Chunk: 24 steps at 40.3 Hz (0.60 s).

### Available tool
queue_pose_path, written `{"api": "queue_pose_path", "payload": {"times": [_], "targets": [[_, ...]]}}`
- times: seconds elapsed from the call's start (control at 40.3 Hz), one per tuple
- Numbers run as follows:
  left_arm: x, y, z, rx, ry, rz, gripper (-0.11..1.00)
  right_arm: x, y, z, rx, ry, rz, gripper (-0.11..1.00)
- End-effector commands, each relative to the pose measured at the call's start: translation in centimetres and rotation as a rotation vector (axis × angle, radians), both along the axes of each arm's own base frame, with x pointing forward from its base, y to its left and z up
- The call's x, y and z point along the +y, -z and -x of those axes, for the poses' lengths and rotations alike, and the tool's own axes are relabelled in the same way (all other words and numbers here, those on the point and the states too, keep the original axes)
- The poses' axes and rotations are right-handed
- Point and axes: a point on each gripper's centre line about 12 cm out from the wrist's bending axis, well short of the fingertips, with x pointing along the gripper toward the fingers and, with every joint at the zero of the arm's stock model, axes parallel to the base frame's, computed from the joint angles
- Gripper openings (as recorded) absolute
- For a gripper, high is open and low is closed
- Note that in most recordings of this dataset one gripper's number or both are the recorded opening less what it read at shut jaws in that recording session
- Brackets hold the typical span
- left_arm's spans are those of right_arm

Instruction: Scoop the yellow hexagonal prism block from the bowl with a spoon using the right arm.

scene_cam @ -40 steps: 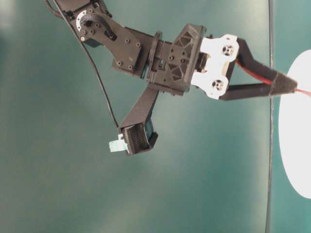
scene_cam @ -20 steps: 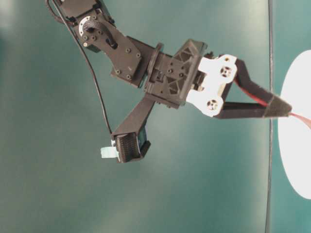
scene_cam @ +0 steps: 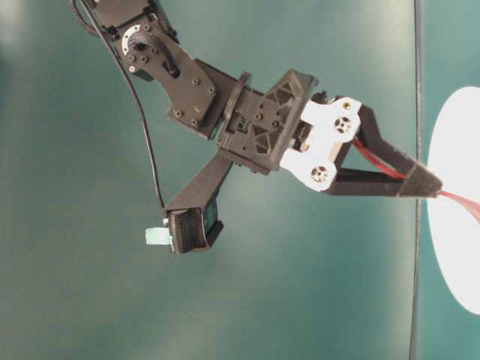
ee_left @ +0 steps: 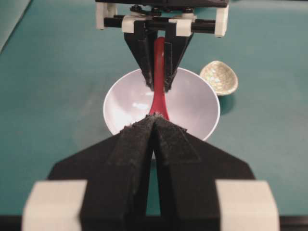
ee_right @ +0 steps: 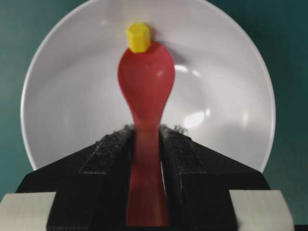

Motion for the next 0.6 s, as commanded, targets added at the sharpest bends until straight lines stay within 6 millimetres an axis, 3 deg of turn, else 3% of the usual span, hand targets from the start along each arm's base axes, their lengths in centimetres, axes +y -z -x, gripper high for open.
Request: {"api": "queue_pose_path", "payload": {"times": [0.0,0.57], "targets": [[0.07,-1.18,-0.23,-0.029,-0.002,-0.008,0.01,0.09,-1.50,-0.58,-0.054,-0.002,0.003,0.23],[0.07,-1.18,-0.23,-0.029,-0.002,-0.007,0.01,0.09,-1.47,-0.38,-0.078,0.008,-0.001,0.23]]}}
